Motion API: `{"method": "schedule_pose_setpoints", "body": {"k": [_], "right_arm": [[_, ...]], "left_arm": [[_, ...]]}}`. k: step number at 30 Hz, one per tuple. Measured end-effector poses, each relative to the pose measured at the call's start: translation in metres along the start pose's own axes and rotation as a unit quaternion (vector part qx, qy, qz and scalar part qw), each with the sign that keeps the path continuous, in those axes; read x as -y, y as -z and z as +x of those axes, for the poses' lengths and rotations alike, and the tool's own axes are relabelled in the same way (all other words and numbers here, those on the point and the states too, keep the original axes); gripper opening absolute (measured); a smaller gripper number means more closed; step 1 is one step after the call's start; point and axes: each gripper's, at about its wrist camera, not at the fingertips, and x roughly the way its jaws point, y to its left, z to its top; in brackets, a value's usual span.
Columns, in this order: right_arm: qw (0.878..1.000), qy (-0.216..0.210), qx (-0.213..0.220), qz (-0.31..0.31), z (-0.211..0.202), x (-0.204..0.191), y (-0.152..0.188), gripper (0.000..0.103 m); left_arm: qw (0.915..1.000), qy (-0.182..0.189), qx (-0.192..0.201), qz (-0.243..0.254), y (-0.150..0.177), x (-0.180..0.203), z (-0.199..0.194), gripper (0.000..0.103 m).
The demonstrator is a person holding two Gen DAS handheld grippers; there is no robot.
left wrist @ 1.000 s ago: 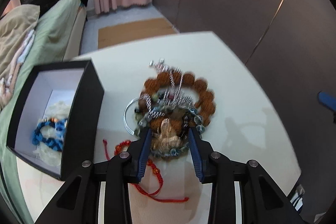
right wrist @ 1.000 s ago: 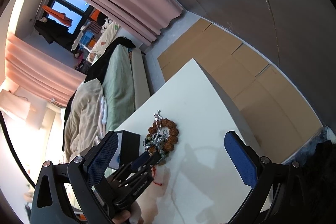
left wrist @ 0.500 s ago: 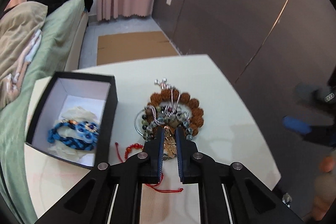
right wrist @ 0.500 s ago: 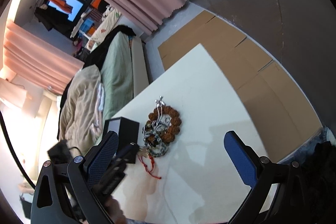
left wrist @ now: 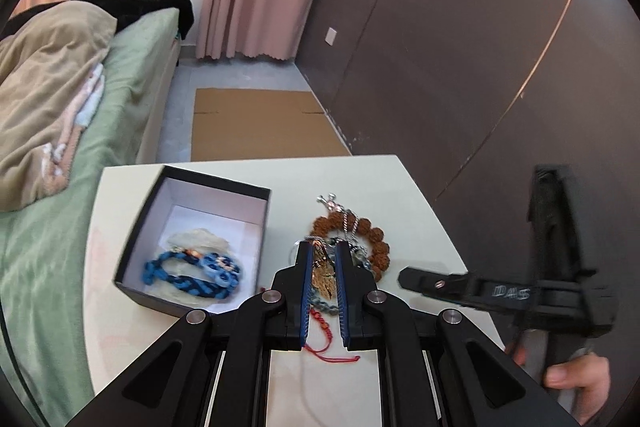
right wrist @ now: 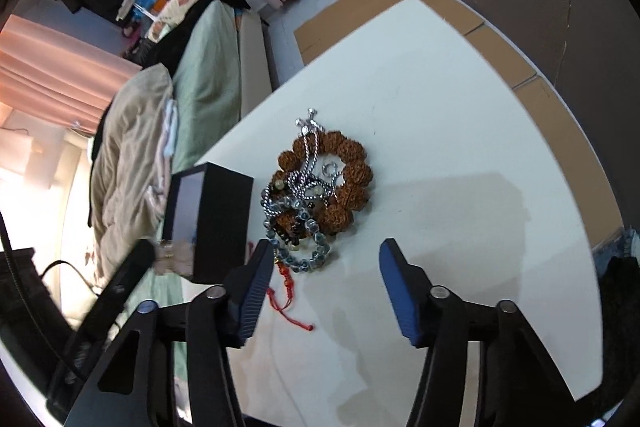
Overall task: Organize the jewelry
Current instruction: 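Reach the left gripper to the bead pile and grasp a silver chain, then move the held chain with the left gripper into the black box and open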
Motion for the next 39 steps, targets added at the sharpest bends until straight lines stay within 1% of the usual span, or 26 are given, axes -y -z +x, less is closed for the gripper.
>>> {"method": "schedule_pose_setpoints", "body": {"k": [4,9,11,14,15,16,18,25,29,33,36,39], "right_arm": [[1.0,0.012,-0.015,-0.004,0.016,-0.005,0.0,0.045],[0.999,0.028,-0.02,-0.018,0.031,-0.015,0.0,0.041],[0.999,0.035,-0.024,-0.021,0.038,-0.017,0.0,0.029],[0.999,0.039,-0.032,-0.015,0.047,-0.016,0.001,0.016],[0.999,0.035,-0.032,-0.013,0.048,-0.017,0.002,0.014],[0.999,0.037,-0.028,-0.014,0.047,-0.019,0.003,0.014],[0.999,0.047,-0.008,-0.026,0.04,-0.025,0.006,0.012],[0.998,-0.006,0.042,-0.041,0.003,-0.034,0.012,0.012],[0.997,-0.037,0.059,-0.042,-0.012,-0.038,0.016,0.012],[0.992,-0.068,0.087,-0.053,-0.028,-0.05,0.017,0.012],[0.988,-0.099,0.107,-0.058,-0.039,-0.059,0.017,0.011],[0.983,-0.122,0.124,-0.063,-0.047,-0.068,0.017,0.011]], "left_arm": [[0.9999,0.001,0.009,-0.008,-0.003,-0.011,-0.01,0.011],[0.9997,0.003,0.018,-0.018,-0.004,-0.021,-0.019,0.011],[0.9996,0.003,0.019,-0.022,-0.005,-0.024,-0.022,0.011],[0.9994,0.002,0.022,-0.027,-0.004,-0.028,-0.026,0.011],[0.9994,0.002,0.022,-0.027,-0.004,-0.028,-0.028,0.011],[0.9994,0.002,0.023,-0.027,-0.004,-0.029,-0.029,0.011],[0.9993,0.0,0.025,-0.027,-0.003,-0.03,-0.032,0.011],[0.9988,-0.004,0.033,-0.036,-0.001,-0.039,-0.044,0.011],[0.9984,-0.007,0.038,-0.041,-0.002,-0.045,-0.048,0.011],[0.9981,-0.012,0.04,-0.046,-0.003,-0.051,-0.05,0.011],[0.9976,-0.015,0.039,-0.055,-0.004,-0.058,-0.049,0.011],[0.9973,-0.01,0.041,-0.061,-0.005,-0.063,-0.048,0.011]]}}
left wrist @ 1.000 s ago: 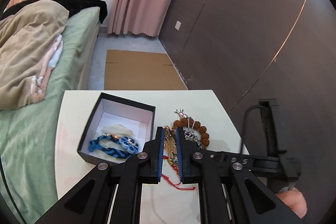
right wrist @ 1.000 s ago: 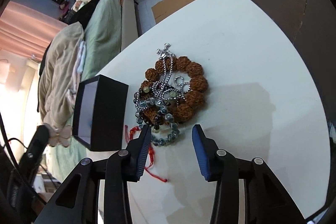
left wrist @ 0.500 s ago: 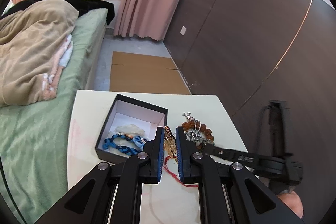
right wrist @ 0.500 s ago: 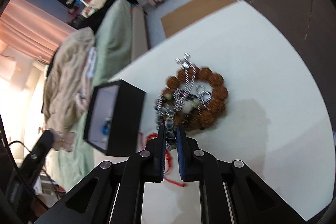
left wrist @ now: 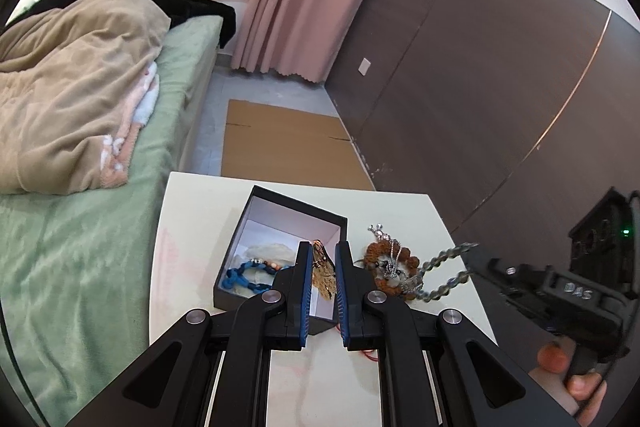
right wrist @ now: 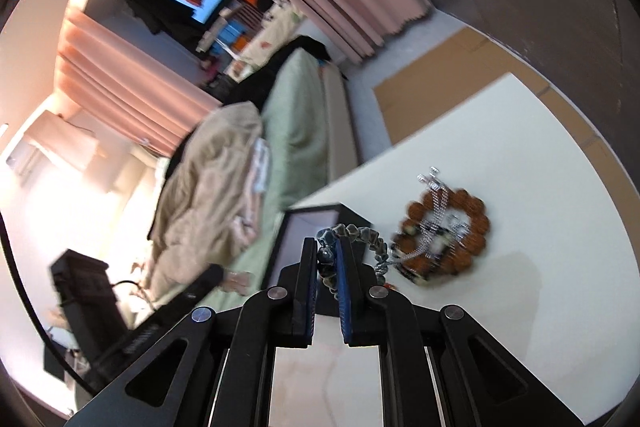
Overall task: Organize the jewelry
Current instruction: 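Move the held chain with the left gripper into the black box and open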
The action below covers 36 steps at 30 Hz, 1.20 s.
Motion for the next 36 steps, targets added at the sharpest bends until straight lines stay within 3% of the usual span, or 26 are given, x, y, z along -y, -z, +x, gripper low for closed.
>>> {"method": "schedule_pose_setpoints", "body": {"k": [9,11,12,13,14,18,25,27,29,36], "right_arm": [[0.998,-0.056,0.029,-0.022,0.0,-0.03,-0.005,0.011],[0.998,-0.06,0.027,-0.024,0.004,-0.032,-0.005,0.011],[0.997,-0.063,0.025,-0.023,0.008,-0.032,-0.006,0.011],[0.997,-0.064,0.024,-0.023,0.01,-0.033,-0.006,0.011],[0.997,-0.066,0.022,-0.024,0.014,-0.034,-0.007,0.011],[0.997,-0.073,0.01,-0.031,0.03,-0.04,-0.007,0.011],[0.995,-0.086,-0.007,-0.041,0.055,-0.053,-0.005,0.012],[0.996,-0.072,-0.02,-0.042,0.064,-0.057,-0.005,0.02],[0.996,-0.066,-0.04,-0.039,0.071,-0.056,-0.004,0.058],[0.999,-0.023,-0.016,-0.023,0.044,-0.036,-0.007,0.076]], "left_arm": [[0.9997,0.013,0.002,-0.02,-0.01,-0.005,0.012,0.014],[0.9994,0.013,-0.009,-0.031,-0.013,-0.009,0.017,0.033],[0.9991,0.011,-0.009,-0.039,-0.014,-0.012,0.018,0.057],[0.9989,0.009,0.001,-0.047,-0.015,-0.015,0.016,0.072],[0.9986,0.006,0.014,-0.051,-0.016,-0.017,0.013,0.075],[0.9973,-0.001,0.037,-0.063,-0.023,-0.027,0.004,0.079],[0.9949,-0.014,0.037,-0.093,-0.028,-0.049,0.004,0.079],[0.994,-0.018,0.043,-0.098,-0.028,-0.053,0.002,0.079],[0.9933,-0.022,0.047,-0.103,-0.027,-0.055,0.0,0.079],[0.994,-0.018,0.046,-0.097,-0.023,-0.049,-0.001,0.079]]}}
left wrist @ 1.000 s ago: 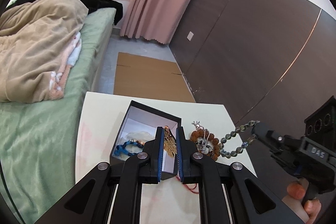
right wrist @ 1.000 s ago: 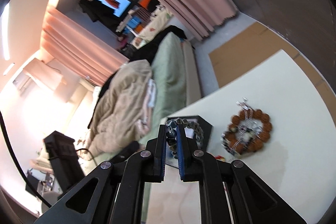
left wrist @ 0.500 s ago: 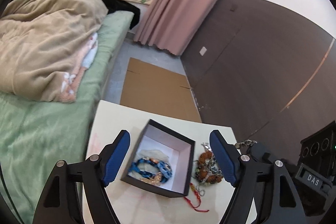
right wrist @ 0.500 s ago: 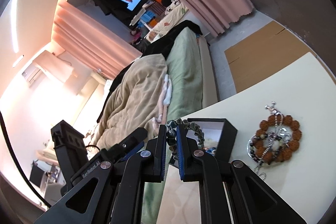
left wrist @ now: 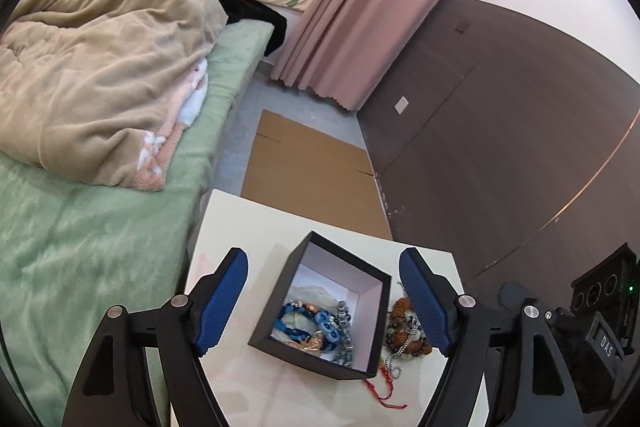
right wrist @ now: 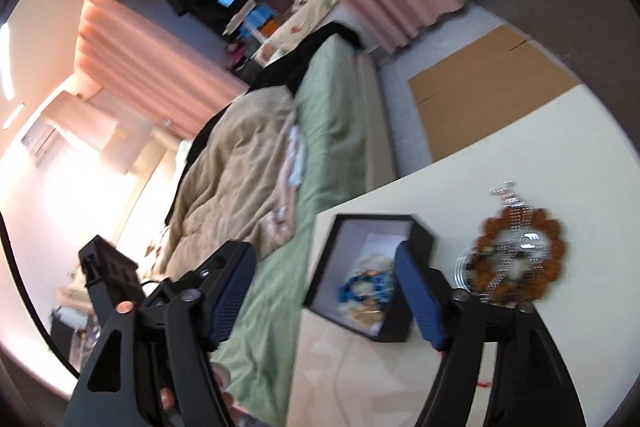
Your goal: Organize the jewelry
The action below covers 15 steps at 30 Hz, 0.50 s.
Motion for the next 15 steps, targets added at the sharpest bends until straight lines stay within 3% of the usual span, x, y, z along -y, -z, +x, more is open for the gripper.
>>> {"method": "schedule_pose_setpoints", "body": {"k": [8,15], "right_arm": [[0.996,0.085,0.014,-0.011,-0.031,0.018,0.003,0.078],[0.992,0.123,0.024,-0.023,-0.052,0.026,0.006,0.078]], "left_arm": [[0.9993,0.016,-0.006,0.034,0.013,0.025,0.0,0.079],[0.9978,0.023,-0.02,0.058,0.027,0.042,0.002,0.079]]}}
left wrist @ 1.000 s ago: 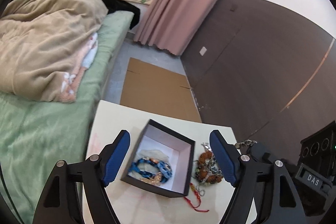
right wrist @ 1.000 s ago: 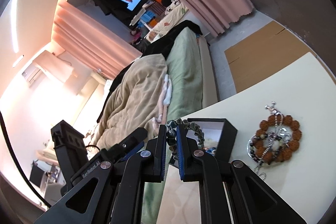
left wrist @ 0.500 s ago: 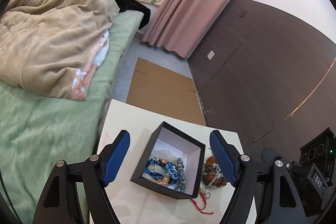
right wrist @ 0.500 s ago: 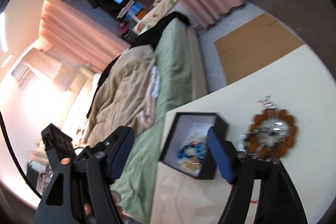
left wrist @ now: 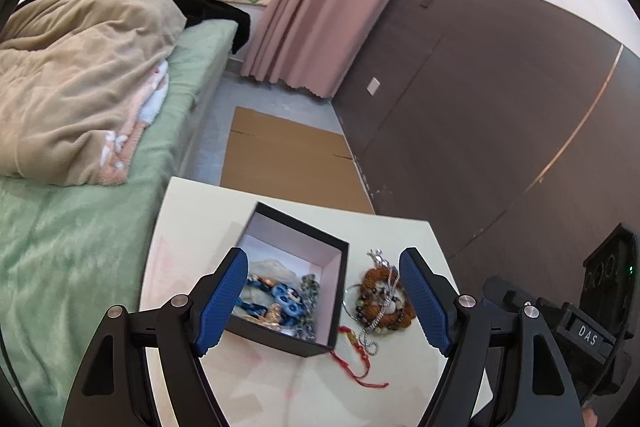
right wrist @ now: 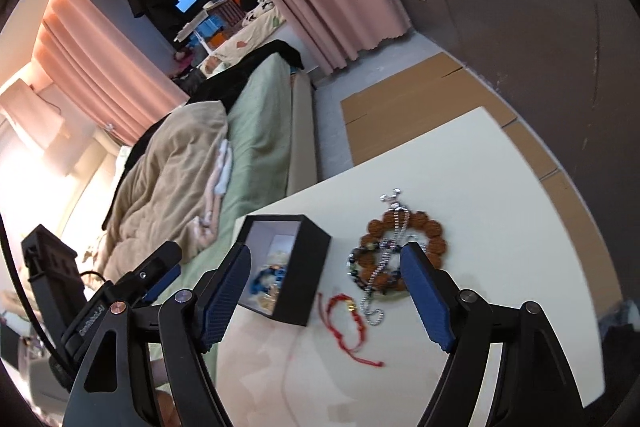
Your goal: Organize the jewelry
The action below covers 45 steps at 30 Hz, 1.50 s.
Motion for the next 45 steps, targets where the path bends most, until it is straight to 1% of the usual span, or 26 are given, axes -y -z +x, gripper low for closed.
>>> {"method": "schedule_pose_setpoints", "body": {"k": [8,12,24,26,29,31,38,40,44,45], "right_arm": [[1.0,0.026,0.012,-0.005,-0.014,0.009,0.002,0.078],[0.998,0.052,0.019,-0.011,-0.02,0.015,0.003,0.078],[0.996,0.09,0.026,-0.008,-0.029,0.034,-0.007,0.078],[0.995,0.097,0.024,-0.007,-0.03,0.037,-0.008,0.078],[0.995,0.099,0.02,0.001,-0.031,0.043,-0.01,0.078],[0.995,0.097,0.016,0.014,-0.033,0.05,-0.011,0.078],[0.994,0.088,0.01,0.068,-0.034,0.077,-0.019,0.078],[0.992,0.089,0.004,0.084,-0.033,0.085,-0.02,0.078],[0.99,0.091,-0.004,0.103,-0.029,0.095,-0.023,0.078],[0.99,0.089,-0.005,0.106,-0.028,0.096,-0.024,0.078]], "left_arm": [[0.9996,0.001,-0.012,0.026,0.011,0.019,0.005,0.079],[0.9991,0.003,-0.018,0.039,0.015,0.029,0.01,0.079],[0.9961,0.0,-0.034,0.081,0.025,0.051,0.028,0.078],[0.9954,0.001,-0.038,0.088,0.026,0.054,0.033,0.076],[0.994,0.0,-0.048,0.098,0.027,0.059,0.041,0.068],[0.9933,0.002,-0.055,0.102,0.028,0.062,0.047,0.062],[0.9911,-0.001,-0.074,0.11,0.03,0.071,0.065,0.05],[0.9902,-0.002,-0.079,0.116,0.031,0.074,0.07,0.046],[0.9863,-0.005,-0.091,0.137,0.036,0.084,0.083,0.044],[0.9849,-0.007,-0.098,0.142,0.038,0.087,0.089,0.039]]}}
